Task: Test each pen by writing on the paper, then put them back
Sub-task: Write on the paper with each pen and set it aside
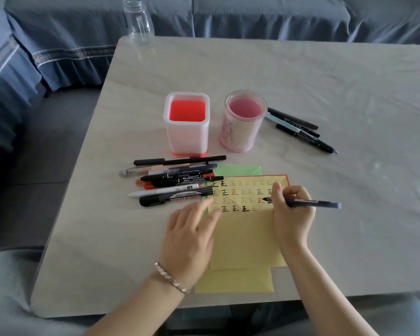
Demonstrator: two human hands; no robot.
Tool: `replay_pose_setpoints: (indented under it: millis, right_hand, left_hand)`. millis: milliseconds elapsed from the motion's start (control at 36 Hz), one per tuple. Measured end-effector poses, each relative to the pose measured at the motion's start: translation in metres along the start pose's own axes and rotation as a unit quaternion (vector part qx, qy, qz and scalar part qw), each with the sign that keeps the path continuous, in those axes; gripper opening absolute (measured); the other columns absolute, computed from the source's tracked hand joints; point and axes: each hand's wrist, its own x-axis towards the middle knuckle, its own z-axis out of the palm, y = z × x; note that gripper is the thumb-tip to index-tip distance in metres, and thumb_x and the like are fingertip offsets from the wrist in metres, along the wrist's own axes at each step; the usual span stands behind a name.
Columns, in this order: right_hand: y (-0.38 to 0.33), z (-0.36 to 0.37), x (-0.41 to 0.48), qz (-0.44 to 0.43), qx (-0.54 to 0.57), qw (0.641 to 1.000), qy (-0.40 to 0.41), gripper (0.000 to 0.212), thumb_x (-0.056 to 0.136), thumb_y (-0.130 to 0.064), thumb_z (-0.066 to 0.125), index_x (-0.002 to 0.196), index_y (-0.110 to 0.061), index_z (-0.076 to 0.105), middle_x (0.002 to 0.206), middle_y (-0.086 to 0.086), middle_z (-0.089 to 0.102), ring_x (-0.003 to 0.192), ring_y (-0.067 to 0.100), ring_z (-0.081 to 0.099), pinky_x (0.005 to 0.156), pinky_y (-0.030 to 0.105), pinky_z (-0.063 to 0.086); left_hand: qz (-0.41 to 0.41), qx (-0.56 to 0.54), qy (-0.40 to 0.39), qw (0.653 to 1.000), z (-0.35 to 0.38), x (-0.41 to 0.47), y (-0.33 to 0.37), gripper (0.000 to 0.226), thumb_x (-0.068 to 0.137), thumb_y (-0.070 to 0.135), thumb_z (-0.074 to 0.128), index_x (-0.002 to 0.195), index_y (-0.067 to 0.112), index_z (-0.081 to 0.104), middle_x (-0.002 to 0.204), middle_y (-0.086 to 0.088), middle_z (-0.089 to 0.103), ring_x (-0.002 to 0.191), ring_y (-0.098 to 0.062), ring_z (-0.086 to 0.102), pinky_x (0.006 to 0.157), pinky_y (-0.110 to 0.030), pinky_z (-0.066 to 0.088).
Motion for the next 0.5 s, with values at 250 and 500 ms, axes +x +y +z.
replay_pose_setpoints:
  millis: [250,500]
  right_hand:
    - [-0.009,-0.017,-0.003,0.034,-0.004,0.998,-0.057,0.033,0.083,-0.014,0.066,0.059,-0.010,0.043,0.036,-0.009,0.046,0.034,0.003,0.039,0.039,0.013,0.032]
    - [-0.035,-0.028,-0.017,0.134,0.096,0.979,-0.121,0.030,0.094,-0.021,0.047,0.068,-0.008,0.052,0.044,0.002,0.053,0.038,0.011,0.043,0.041,0.019,0.034]
  left_hand:
    - [-0.040,0.044,-0.039,0.997,-0.007,0.001,-0.033,0.035,0.052,-0.002,0.085,0.081,0.009,0.071,0.077,-0.002,0.064,0.075,-0.023,0.057,0.063,-0.034,0.051]
    - [-0.231,-0.246,-0.070,0.939,-0.029,0.018,-0.001,0.018,0.080,0.016,0.068,0.091,0.029,0.063,0.091,0.008,0.062,0.076,0.001,0.058,0.068,-0.003,0.042]
